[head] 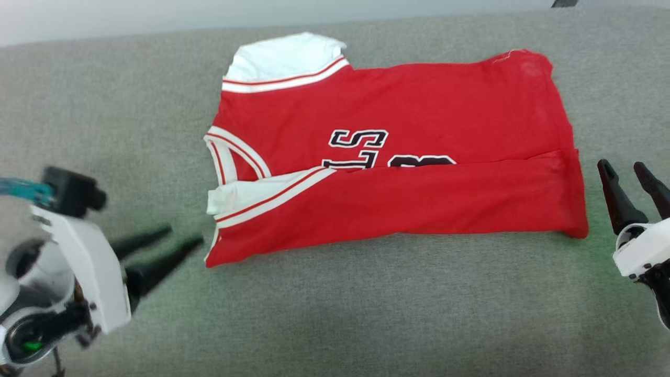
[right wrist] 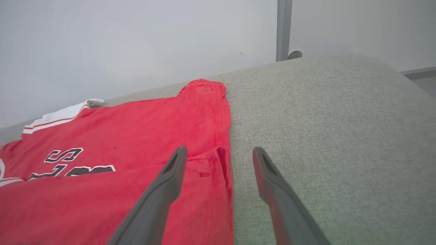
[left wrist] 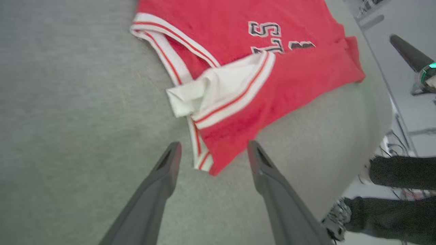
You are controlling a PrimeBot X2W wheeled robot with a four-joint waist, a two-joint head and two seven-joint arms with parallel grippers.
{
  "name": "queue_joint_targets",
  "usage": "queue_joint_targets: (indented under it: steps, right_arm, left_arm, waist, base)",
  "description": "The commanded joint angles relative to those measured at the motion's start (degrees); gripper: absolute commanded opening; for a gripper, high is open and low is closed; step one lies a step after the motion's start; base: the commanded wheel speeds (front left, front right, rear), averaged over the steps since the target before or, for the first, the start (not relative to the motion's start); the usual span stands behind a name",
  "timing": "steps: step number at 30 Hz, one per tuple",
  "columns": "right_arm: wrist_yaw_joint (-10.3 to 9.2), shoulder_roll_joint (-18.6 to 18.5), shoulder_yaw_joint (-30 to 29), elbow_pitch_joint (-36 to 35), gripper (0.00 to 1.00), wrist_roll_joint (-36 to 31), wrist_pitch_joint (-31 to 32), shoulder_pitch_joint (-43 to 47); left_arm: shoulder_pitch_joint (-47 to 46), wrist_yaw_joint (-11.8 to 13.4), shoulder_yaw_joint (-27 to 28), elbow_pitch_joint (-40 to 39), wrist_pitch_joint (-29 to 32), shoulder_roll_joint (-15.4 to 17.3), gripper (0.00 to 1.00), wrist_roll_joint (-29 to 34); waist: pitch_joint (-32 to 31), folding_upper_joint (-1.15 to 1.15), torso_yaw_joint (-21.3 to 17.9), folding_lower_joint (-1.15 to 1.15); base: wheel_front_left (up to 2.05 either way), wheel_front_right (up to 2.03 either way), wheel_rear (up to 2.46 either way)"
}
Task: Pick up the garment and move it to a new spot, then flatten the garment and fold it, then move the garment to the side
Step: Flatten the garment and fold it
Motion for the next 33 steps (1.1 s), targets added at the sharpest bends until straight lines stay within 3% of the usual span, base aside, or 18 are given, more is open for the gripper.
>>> queue_joint_targets:
  steps: [1, 5, 10, 15, 20, 21, 22, 24, 29, 33]
  right_arm:
    - [-0.09, 0.18, -0.25, -0.54, 1.0, 0.37, 0.18, 0.71]
    - [-0.09, 0.83, -0.38, -1.31, 1.0, 0.61, 0.12, 1.17]
    - [-0.09, 1.55, -0.34, -1.93, 1.0, 0.83, -0.12, 1.12]
    - [-0.09, 2.38, -0.58, -2.33, 1.0, 0.88, -0.52, 0.62]
    - [-0.09, 2.71, -1.34, -2.85, 1.0, 1.06, -0.86, 1.05]
    - [-0.09, 2.77, -1.39, -2.97, 1.0, 1.06, -0.92, 1.09]
    - [-0.09, 2.83, -1.47, -3.07, 1.0, 1.09, -0.96, 1.15]
    - [-0.09, 2.8, -1.37, -3.23, 1.0, 0.99, -0.77, 1.22]
    - [-0.09, 1.46, 0.66, -4.02, 1.0, 0.0, 1.35, 0.07]
    - [-0.09, -2.09, 5.87, -4.62, 1.0, -0.77, 9.59, -1.08]
  left_arm:
    - [-0.41, 0.76, -0.99, -2.06, 4.83, 1.52, 1.0, -1.95]
    - [-2.47, 3.75, -2.64, -4.11, 12.41, 2.06, 1.0, -3.1]
    - [-4.69, 5.6, -4.16, 1.64, 15.12, -2.95, 1.0, -3.01]
    - [-5.86, 4.39, -5.34, 10.97, 16.4, -7.65, 1.0, -3.49]
    - [-5.64, 2.62, -6.64, 16.87, 18.35, -9.2, 1.0, -4.03]
    - [-5.57, 2.1, -6.6, 17.4, 18.61, -9.39, 0.78, -4.29]
    - [-5.5, 1.54, -6.5, 17.77, 18.97, -9.62, 0.42, -4.91]
    - [-5.15, 0.46, -6.34, 17.94, 19.78, -9.87, 0.0, -6.28]
    - [-5.36, -0.59, -5.66, 17.91, 19.17, -9.85, 0.0, -6.63]
    - [-6.3, -0.88, -5.4, 17.79, 18.26, -10.52, 0.0, -5.93]
  waist:
    - [-1.27, 0.0, -0.83, 0.0]
    - [-0.93, 0.0, -1.98, 0.0]
    - [0.49, 0.0, -3.68, 0.0]
    - [2.0, 0.0, -5.57, 0.0]
    - [2.94, 0.0, -6.8, 0.0]
    - [3.06, 0.0, -6.96, 0.0]
    - [3.13, 0.0, -7.05, 0.0]
    - [3.19, 0.0, -7.15, 0.0]
    - [3.23, 0.0, -6.8, 0.0]
    - [3.65, 0.0, -5.94, 0.0]
  base:
    - [0.0, 0.0, 0.0]
    - [0.0, 0.0, 0.0]
    - [0.0, 0.0, 0.0]
    - [0.0, 0.0, 0.0]
    - [0.0, 0.0, 0.0]
    - [0.0, 0.0, 0.0]
    - [0.0, 0.0, 0.0]
    - [0.0, 0.0, 0.0]
    - [0.0, 0.0, 0.0]
    - [0.0, 0.0, 0.0]
